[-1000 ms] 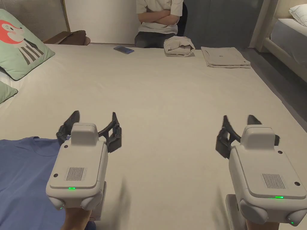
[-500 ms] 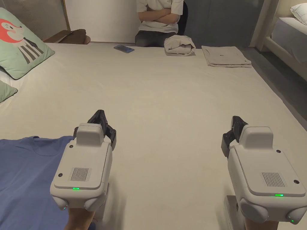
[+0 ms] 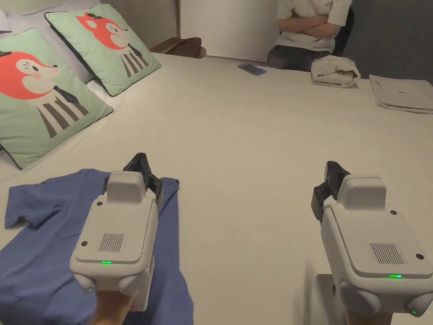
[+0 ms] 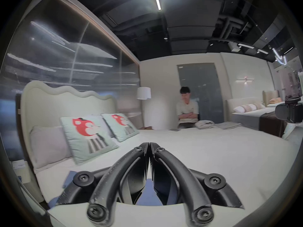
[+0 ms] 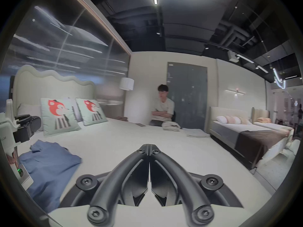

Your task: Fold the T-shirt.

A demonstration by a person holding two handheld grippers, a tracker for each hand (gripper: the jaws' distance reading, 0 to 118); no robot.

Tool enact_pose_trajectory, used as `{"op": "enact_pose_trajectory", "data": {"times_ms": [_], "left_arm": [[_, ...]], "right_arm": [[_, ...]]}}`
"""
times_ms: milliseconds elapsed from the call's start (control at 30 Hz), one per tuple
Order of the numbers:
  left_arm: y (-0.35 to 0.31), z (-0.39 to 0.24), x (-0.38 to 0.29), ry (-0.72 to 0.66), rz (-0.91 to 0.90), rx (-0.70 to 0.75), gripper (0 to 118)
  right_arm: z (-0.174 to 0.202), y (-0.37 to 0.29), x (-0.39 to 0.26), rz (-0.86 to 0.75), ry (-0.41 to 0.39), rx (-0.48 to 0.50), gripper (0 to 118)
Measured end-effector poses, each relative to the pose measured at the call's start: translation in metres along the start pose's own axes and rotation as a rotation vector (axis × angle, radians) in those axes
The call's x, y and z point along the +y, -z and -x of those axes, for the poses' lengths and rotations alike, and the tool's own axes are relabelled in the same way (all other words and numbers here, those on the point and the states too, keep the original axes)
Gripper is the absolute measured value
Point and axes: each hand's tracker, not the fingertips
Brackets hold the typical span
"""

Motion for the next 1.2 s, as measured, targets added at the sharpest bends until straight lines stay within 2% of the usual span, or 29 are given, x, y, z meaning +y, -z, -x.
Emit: {"op": "enact_pose_trajectory", "data": {"times_ms": [300,533,700,900,1067,1200], "left_arm": [[-0.042,0.116,0.005,0.061,0.025,0.256,0],[-0.058,0.163,0.001,0.066,0.041,0.349,0],[-0.058,0.170,-0.004,0.077,0.053,0.362,0],[-0.047,0.166,-0.002,0.057,0.075,0.340,0],[-0.009,0.160,0.006,-0.116,0.340,0.178,0],[0.029,0.144,-0.001,-0.179,0.595,0.056,1]], "right_arm": [[0.110,0.028,0.004,-0.017,0.023,0.251,0],[0.157,0.034,0.008,-0.021,0.029,0.352,0],[0.165,0.035,0.010,-0.031,0.015,0.379,0],[0.156,0.036,0.010,-0.037,0.005,0.368,0],[0.141,0.037,0.008,-0.031,0.001,0.340,0],[0.130,0.039,0.004,-0.019,0.006,0.312,0]]}}
